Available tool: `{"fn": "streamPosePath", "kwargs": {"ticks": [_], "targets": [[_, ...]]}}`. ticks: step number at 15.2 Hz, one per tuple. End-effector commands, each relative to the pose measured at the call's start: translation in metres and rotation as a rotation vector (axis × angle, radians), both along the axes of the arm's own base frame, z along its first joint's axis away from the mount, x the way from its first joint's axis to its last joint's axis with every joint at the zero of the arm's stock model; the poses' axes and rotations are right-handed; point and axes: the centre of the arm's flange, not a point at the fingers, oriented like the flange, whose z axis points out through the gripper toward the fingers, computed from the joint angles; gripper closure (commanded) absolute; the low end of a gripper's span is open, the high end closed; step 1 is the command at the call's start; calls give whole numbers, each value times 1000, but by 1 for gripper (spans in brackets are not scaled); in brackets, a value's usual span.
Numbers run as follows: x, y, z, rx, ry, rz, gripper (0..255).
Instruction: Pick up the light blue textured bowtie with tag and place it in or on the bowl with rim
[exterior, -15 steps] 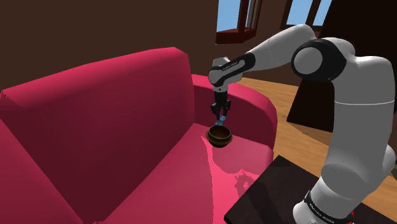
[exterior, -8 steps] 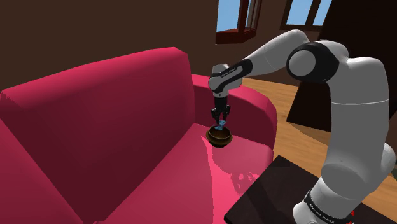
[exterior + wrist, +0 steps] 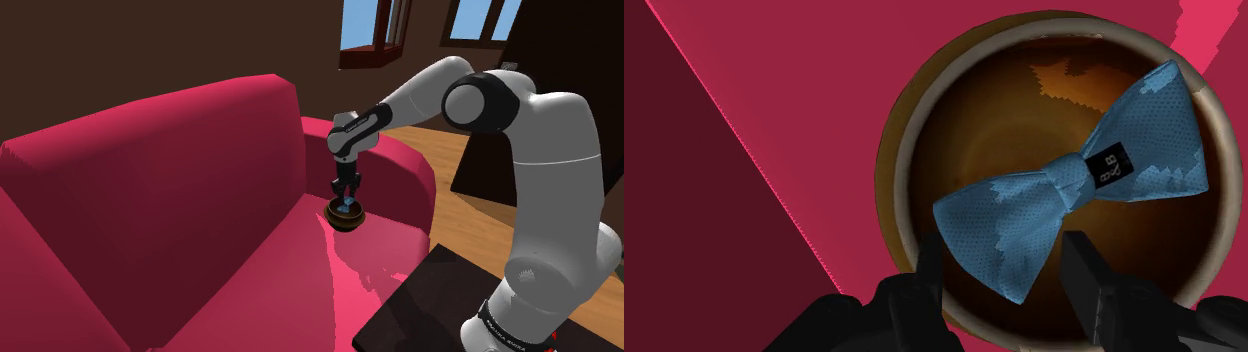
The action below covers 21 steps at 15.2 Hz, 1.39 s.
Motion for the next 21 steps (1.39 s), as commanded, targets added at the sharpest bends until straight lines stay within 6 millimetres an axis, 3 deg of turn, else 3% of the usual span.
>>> {"fn": "streamPosePath", "kwargs": {"ticks": [1, 6, 7, 12, 16, 21], "targets": [[0, 1, -1, 0, -1, 0, 255], [0, 1, -1, 0, -1, 0, 255], [0, 1, -1, 0, -1, 0, 0], [0, 1, -1, 0, -1, 0, 0], [10, -2, 48, 0, -1, 0, 0], [10, -2, 48, 0, -1, 0, 0]]}}
